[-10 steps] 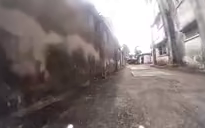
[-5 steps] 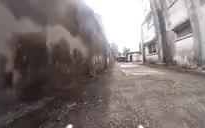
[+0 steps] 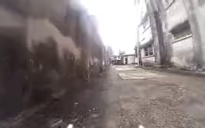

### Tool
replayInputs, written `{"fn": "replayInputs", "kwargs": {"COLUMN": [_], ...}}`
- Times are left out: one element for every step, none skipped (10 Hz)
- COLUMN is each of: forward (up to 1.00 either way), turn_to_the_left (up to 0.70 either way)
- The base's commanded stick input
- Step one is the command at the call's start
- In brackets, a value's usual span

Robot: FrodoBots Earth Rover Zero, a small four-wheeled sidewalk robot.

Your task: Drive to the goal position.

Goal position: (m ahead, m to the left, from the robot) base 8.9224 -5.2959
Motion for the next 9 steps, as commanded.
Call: {"fn": "replayInputs", "kwargs": {"forward": [0.7, 0.7, 0.7, 0.7, 0.7, 0.7, 0.7, 0.7, 0.7], "turn_to_the_left": [0.0, 0.0, 0.0, 0.0, 0.0, 0.0, 0.0, 0.0, 0.0]}}
